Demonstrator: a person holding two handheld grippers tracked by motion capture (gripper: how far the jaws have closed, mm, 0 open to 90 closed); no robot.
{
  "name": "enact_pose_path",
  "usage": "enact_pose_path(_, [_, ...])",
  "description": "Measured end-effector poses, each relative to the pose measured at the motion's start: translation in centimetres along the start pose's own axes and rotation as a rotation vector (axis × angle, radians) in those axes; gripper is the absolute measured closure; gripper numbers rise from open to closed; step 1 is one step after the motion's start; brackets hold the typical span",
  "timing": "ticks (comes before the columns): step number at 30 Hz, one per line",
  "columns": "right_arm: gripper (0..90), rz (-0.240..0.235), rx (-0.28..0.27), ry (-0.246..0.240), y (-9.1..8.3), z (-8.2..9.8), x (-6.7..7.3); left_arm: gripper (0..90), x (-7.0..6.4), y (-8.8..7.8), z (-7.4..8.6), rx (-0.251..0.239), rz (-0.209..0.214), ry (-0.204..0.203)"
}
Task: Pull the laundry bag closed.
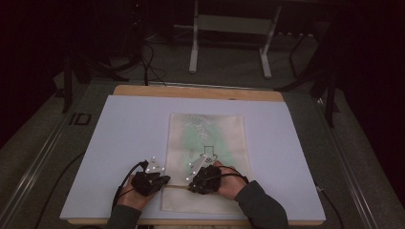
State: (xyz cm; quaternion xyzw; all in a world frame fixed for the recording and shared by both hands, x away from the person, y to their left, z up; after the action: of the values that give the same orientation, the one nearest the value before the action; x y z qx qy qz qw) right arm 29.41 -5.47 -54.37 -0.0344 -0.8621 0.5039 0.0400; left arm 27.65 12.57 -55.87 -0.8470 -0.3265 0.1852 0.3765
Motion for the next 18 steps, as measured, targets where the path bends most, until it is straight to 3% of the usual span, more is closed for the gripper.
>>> enact_pose_path(18, [82.5,0.002,0.0,-0.009,-0.4,0.65,-0.11,89.4,0.0,0.0,0.0,0.002,-0.003,0.004])
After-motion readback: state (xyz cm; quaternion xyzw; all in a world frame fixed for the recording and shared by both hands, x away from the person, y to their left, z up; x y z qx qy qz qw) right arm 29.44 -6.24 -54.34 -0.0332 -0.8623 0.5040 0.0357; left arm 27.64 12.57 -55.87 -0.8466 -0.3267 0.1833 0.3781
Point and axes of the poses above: each handheld gripper's, and its own axes: y roughly forward along the jaws, z roughly out of its underside, x roughly to its left, the point moved 4 cm from there along y, roughly forward along the jaws, and after that the axes turned 2 degrees about y, right-handed, at the moved point
